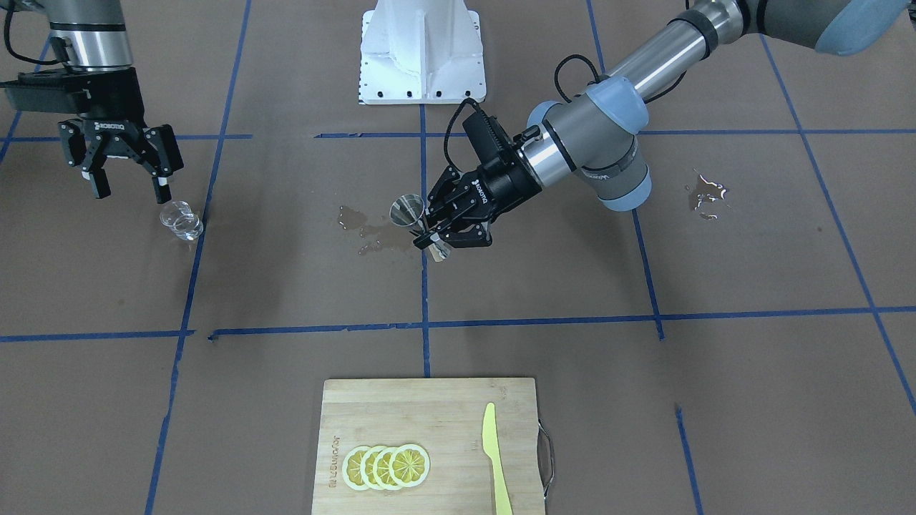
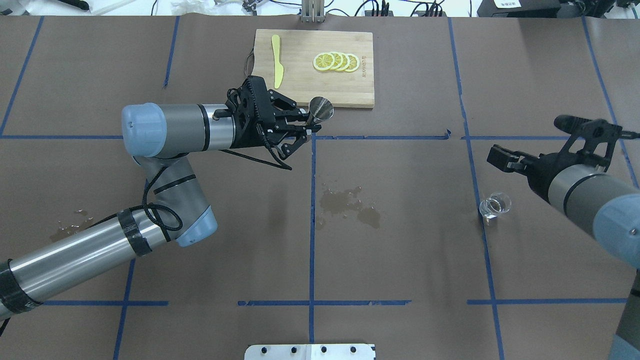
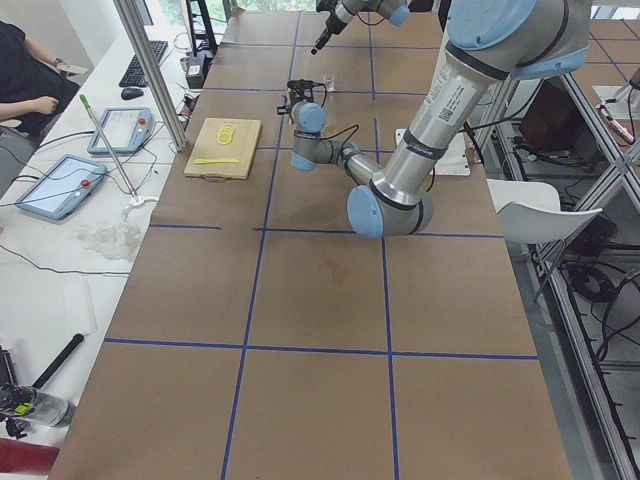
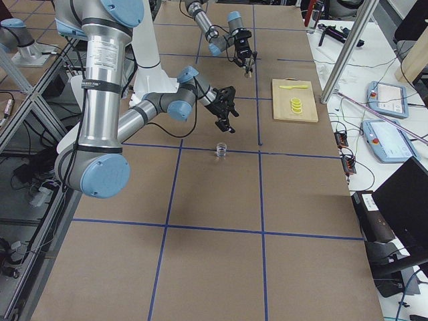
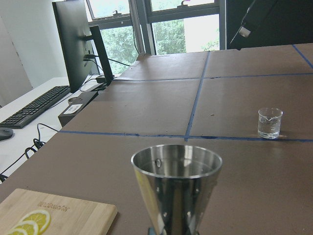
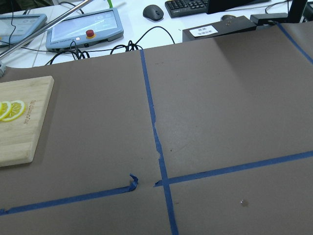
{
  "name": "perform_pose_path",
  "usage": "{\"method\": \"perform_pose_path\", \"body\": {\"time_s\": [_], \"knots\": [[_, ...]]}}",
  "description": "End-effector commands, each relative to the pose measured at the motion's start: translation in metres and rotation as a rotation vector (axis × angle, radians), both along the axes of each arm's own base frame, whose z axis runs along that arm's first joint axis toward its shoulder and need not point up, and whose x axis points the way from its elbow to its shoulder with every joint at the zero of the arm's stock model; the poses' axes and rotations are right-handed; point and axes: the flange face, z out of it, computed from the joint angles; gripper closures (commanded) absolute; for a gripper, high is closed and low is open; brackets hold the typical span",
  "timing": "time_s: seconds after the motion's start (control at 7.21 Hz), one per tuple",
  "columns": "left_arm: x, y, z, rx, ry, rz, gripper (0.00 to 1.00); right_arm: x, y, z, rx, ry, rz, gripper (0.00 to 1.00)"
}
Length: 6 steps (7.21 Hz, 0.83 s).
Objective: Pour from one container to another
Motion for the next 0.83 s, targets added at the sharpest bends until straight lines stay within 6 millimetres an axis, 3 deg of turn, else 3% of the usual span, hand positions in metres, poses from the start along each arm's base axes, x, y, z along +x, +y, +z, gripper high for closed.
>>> {"method": "perform_pose_path", "body": {"time_s": [0.0,0.14,0.55,0.69], "knots": [[0.000,-0.001,0.000,-0.016,0.004,-0.003,1.00,-0.034,0.034,0.025,0.109,0.069,0.115,0.00],[0.000,-0.001,0.000,-0.020,0.006,-0.002,1.00,-0.048,0.039,0.046,0.145,0.100,0.170,0.00],[-0.001,0.000,0.003,-0.022,0.003,-0.002,1.00,-0.076,0.056,0.074,0.201,0.130,0.213,0.00],[-0.001,-0.001,0.003,-0.024,0.005,-0.011,1.00,-0.083,0.057,0.092,0.222,0.168,0.223,0.00]]}}
